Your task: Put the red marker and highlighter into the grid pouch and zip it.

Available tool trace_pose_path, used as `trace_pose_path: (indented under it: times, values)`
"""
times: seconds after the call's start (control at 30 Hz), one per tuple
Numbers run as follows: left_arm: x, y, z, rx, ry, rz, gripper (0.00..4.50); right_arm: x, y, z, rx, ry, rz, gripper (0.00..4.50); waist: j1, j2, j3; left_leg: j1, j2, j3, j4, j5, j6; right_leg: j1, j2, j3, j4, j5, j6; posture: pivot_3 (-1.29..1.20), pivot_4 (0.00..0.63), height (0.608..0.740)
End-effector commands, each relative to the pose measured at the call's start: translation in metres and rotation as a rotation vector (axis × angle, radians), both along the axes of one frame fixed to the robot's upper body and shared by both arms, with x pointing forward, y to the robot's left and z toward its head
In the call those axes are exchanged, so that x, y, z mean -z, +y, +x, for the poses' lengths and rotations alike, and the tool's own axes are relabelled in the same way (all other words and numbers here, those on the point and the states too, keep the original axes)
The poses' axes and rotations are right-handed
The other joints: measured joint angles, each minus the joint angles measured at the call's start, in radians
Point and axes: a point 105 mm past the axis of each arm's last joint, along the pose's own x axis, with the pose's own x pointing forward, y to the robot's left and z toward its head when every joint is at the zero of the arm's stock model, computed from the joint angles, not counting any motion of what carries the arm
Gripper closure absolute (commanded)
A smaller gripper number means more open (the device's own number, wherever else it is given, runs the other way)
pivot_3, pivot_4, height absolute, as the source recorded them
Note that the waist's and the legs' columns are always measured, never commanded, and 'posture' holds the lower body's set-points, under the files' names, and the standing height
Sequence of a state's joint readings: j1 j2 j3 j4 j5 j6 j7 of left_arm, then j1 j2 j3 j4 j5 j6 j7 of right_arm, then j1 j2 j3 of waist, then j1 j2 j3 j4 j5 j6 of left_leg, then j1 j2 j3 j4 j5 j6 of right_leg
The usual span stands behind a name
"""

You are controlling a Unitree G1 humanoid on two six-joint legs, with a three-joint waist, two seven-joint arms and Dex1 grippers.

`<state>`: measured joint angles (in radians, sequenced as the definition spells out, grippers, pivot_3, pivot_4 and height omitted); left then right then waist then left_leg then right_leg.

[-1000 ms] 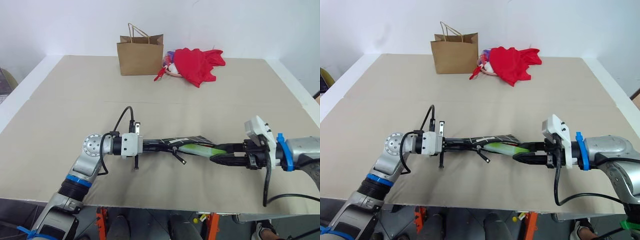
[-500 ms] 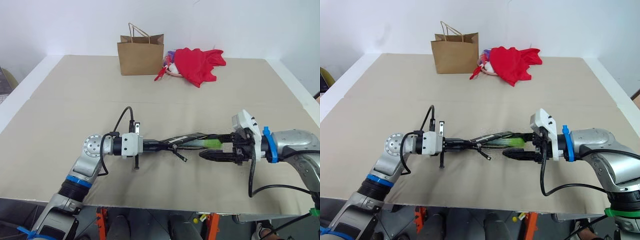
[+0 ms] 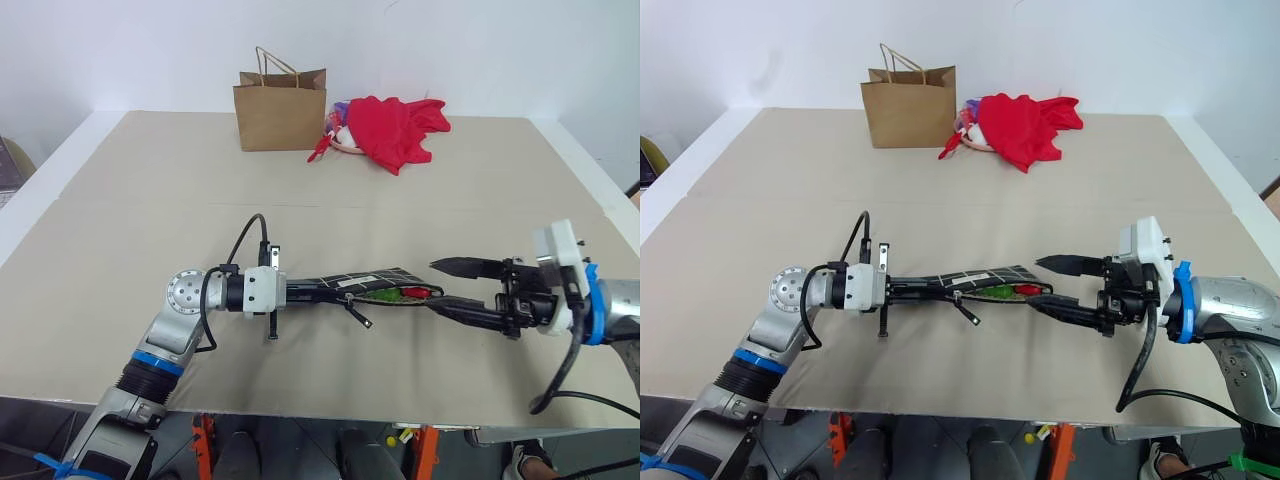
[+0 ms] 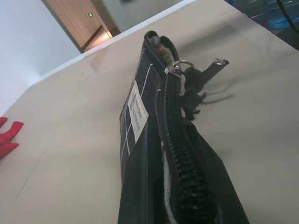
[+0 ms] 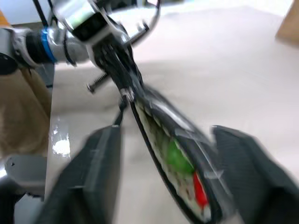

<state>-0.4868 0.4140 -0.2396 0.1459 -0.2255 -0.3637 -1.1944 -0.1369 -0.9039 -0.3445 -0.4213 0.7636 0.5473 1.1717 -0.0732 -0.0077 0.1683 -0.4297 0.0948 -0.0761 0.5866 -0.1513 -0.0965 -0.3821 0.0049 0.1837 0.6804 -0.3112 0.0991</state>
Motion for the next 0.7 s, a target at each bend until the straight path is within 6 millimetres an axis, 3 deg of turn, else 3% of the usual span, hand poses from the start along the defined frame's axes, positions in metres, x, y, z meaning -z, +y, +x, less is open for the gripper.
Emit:
trace_pose_path:
  times: [0.03,0.1,0.23,0.43,0.7]
  values:
    - [-0.007,0.002,0.000,0.007,-0.027,-0.009,4.50,-0.011,0.018,-0.008,-0.064,-0.076,-0.004,2.52,0.000,0.000,0.000,0.000,0.000,0.000,0.000,0.000,0.000,0.000,0.000,0.000,0.000,0.000,0.000,0.00,0.150,0.740]
    - [-0.007,0.002,0.000,0.008,-0.028,-0.007,4.50,-0.010,0.027,-0.008,-0.072,-0.092,-0.008,3.23,0.000,0.000,0.000,0.000,0.000,0.000,0.000,0.000,0.000,0.000,0.000,0.000,0.000,0.000,0.000,0.00,0.150,0.740]
    - [-0.008,0.003,-0.001,0.011,-0.032,-0.003,4.50,-0.004,0.037,-0.002,-0.072,-0.109,-0.030,3.23,0.000,0.000,0.000,0.000,0.000,0.000,0.000,0.000,0.000,0.000,0.000,0.000,0.000,0.000,0.000,0.00,0.150,0.740]
    - [-0.009,0.003,0.000,0.003,-0.042,-0.007,4.50,0.031,0.058,-0.006,-0.209,-0.273,-0.253,3.23,0.001,0.000,0.000,0.000,0.000,0.000,-0.001,0.000,0.000,-0.001,0.000,0.000,0.000,0.000,0.000,0.00,0.150,0.740]
    - [-0.014,0.003,-0.001,0.001,-0.042,-0.021,4.50,0.044,0.062,-0.006,-0.324,-0.514,-0.377,3.23,0.001,0.000,0.000,0.000,0.000,0.000,-0.001,0.000,-0.001,0.000,0.000,0.000,0.000,0.000,0.000,0.00,0.150,0.740]
